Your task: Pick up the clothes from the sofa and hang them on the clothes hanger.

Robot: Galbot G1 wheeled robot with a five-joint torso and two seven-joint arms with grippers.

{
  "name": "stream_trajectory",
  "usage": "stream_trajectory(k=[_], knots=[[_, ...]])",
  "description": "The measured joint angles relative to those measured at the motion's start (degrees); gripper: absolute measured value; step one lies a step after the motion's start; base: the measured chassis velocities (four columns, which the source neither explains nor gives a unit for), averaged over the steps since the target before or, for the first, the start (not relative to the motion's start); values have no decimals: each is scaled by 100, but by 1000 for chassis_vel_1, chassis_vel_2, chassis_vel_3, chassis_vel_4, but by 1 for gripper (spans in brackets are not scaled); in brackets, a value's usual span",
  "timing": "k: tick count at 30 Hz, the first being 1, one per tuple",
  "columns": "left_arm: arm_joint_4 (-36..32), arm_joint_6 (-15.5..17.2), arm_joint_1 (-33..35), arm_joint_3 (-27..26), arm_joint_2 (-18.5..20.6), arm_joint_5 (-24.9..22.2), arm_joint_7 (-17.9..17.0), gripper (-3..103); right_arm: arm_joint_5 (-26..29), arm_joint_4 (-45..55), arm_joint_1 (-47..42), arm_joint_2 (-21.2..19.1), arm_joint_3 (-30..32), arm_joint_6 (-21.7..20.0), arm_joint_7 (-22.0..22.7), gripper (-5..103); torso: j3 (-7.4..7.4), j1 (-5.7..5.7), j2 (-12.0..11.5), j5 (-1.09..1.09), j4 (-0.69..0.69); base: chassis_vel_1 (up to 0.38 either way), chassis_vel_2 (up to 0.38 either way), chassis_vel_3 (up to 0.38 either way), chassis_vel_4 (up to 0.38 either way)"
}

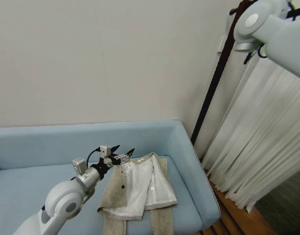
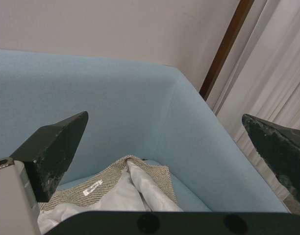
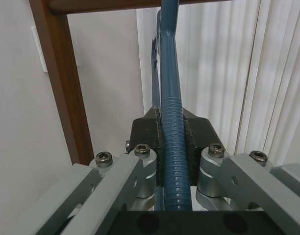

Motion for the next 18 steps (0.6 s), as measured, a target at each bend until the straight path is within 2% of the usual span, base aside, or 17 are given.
stream_trajectory(k=[5, 11, 18], knots=[[54, -4, -12, -8, -10, 7, 19, 100, 113, 608, 145, -295, -146, -21, -49, 8, 0, 0, 0, 0, -1, 0, 0, 0, 0], [62, -5, -26, -24, -5, 8, 20, 100, 218, 962, 190, -454, -192, -21, -38, 8, 0, 0, 0, 0, 0, 0, 0, 0, 0], [-44, -40, 235, -202, -13, 72, 19, 100, 352, 1574, 235, -718, -219, -17, -32, 8, -1, 0, 0, 1, -2, 0, 0, 0, 0]])
